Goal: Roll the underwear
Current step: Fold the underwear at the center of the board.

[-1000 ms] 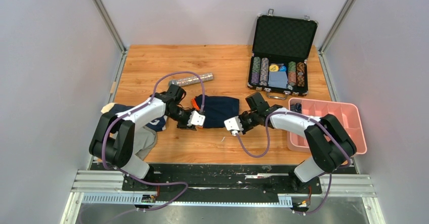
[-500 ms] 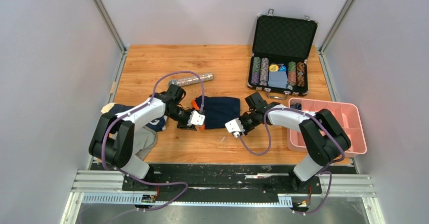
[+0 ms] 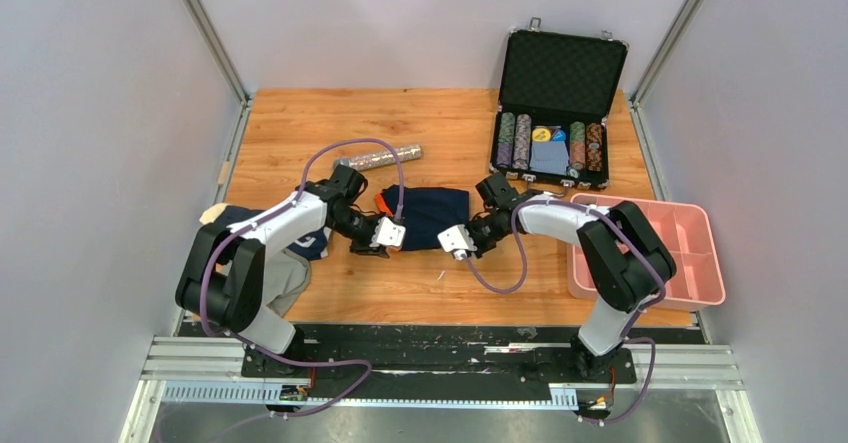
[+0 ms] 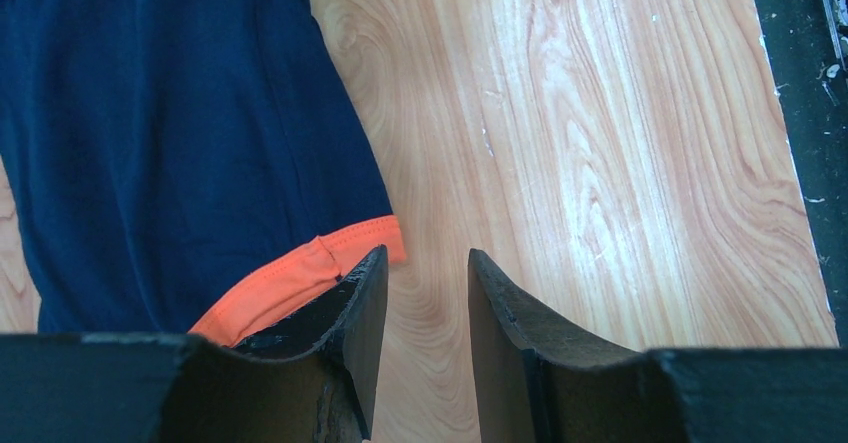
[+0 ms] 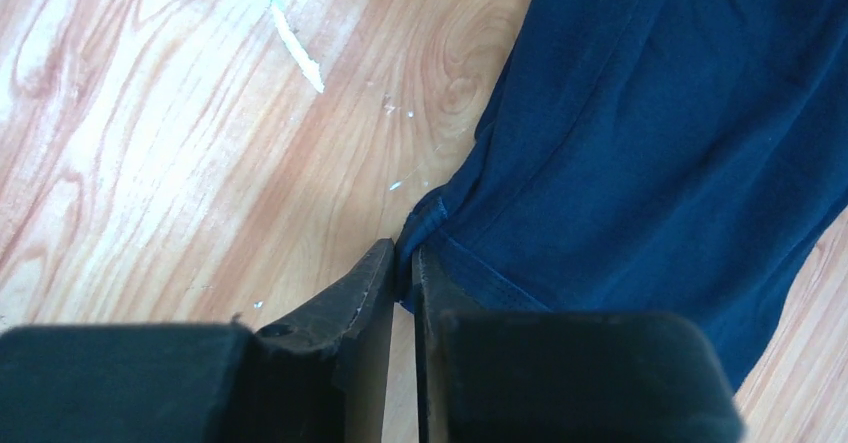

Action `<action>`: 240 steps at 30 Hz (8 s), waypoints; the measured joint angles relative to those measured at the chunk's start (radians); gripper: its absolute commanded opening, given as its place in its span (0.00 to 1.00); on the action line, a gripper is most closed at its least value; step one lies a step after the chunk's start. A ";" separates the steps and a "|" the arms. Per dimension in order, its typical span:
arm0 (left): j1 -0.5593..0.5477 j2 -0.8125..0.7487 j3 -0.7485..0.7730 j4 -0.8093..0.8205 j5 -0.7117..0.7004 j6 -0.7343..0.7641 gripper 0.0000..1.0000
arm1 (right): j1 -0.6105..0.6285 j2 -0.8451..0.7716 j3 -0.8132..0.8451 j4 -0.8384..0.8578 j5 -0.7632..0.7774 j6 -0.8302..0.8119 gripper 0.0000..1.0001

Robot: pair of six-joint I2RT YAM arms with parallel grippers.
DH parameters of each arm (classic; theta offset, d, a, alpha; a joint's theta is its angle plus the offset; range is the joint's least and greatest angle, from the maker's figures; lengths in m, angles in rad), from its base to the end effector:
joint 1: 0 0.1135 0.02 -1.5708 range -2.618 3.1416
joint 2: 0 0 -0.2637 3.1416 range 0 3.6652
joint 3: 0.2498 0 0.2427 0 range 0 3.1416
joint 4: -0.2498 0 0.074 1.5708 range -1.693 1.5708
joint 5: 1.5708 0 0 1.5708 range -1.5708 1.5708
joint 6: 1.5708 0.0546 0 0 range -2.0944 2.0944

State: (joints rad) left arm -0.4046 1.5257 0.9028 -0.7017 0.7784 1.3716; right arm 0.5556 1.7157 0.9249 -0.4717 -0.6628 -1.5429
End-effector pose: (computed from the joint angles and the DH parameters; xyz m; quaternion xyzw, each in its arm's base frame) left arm 0.2254 -0.1382 0.1790 0.7418 0.5431 -0.2806 0.2756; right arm 0.2385 0.1876 0.1379 -0.8350 0.4222 0.2143 0.2802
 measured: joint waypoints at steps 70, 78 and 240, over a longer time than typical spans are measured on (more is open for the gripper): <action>-0.072 0.141 -0.002 0.183 -0.134 0.350 0.39 | -0.068 0.181 0.286 -0.369 -0.101 0.267 0.00; -0.072 0.178 0.044 0.166 -0.159 0.422 0.39 | -0.075 0.205 0.314 -0.372 -0.103 0.277 0.00; 0.203 0.882 0.859 -0.665 0.207 -0.583 0.00 | -0.299 0.785 1.046 -0.871 -0.406 0.993 0.46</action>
State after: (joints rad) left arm -0.2016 2.4073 1.7622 -1.3663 0.9855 0.7891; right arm 0.2565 2.5004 1.9709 -1.3430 -1.0691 -0.5499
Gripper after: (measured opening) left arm 0.008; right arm 0.447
